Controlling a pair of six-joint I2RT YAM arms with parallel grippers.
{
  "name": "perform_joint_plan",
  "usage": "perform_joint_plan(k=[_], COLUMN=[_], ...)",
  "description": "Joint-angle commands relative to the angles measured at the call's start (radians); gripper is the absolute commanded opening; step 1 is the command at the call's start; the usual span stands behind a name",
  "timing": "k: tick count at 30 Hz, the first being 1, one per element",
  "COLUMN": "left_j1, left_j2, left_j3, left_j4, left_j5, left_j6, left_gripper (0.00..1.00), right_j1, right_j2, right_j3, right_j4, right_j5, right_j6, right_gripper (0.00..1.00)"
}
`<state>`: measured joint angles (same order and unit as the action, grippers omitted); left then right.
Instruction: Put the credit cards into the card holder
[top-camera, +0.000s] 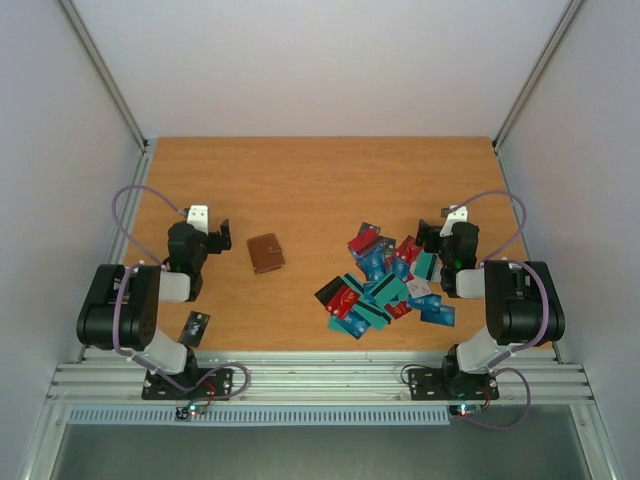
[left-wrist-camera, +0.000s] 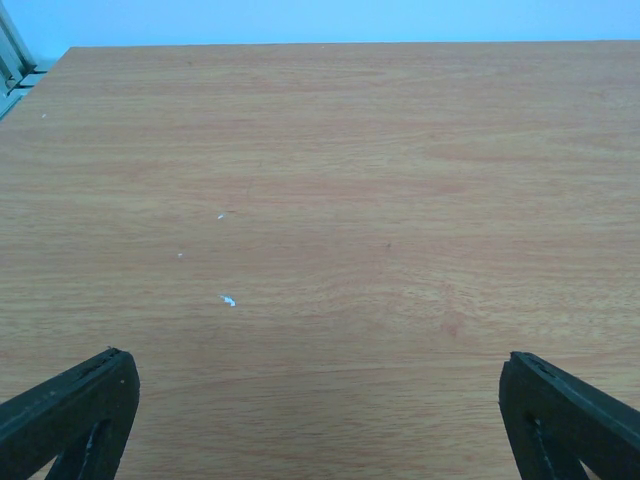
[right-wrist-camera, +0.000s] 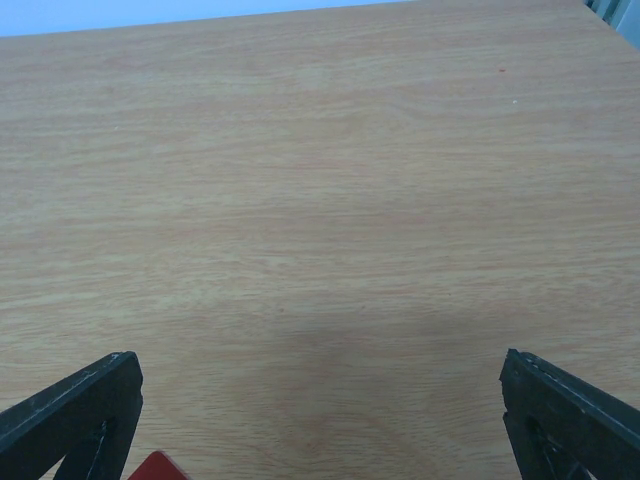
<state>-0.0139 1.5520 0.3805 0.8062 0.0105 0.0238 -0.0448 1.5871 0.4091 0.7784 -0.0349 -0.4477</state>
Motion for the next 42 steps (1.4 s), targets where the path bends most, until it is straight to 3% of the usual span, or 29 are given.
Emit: perform_joint_plan(k=[1, 7, 16, 24, 30, 38, 42], left_j1=[-0.003, -0.005, -0.007, -0.006, -0.006, -0.027, -0.065], left_j2=[-0.018, -0.196, -0.424, -0.470, -0.381, -0.321, -0.281], left_j3=[0.032, 0.124, 0.323, 0.531, 0.668, 0.596, 0.527], left_j4=[0.054, -0.230, -0.749, -1.136, -1.413, -1.533, -1.516], left_j5=[0.011, 0.001, -0.005, 0.088, 0.246, 0.341, 0.348], left_j6=[0.008, 0.012, -0.059, -0.201, -0.325, -0.451, -0.493], left_gripper=[0.99, 0.99, 0.99, 0.99, 0.99, 0.89, 0.80], right_j1=[0.011, 0.025, 0.028, 0.028, 0.045, 0.122, 0.204], right_j2=[-0.005, -0.161, -0.419, -0.494, -0.512, -0.450, -0.460], right_j3=[0.002, -0.003, 0.214, 0.438, 0.575, 0.721, 0.689], right_j4=[0.068, -0.052, -0.534, -0.875, -1.106, -1.484, -1.585], right_j5=[-0.018, 0.032, 0.022, -0.019, -0.001, -0.285, -0.307], right_j6=[-0.031, -0.026, 0.035, 0.075, 0.160, 0.307, 0.323], right_gripper=[0.98, 0.99, 0.98, 0.99, 0.99, 0.99, 0.99])
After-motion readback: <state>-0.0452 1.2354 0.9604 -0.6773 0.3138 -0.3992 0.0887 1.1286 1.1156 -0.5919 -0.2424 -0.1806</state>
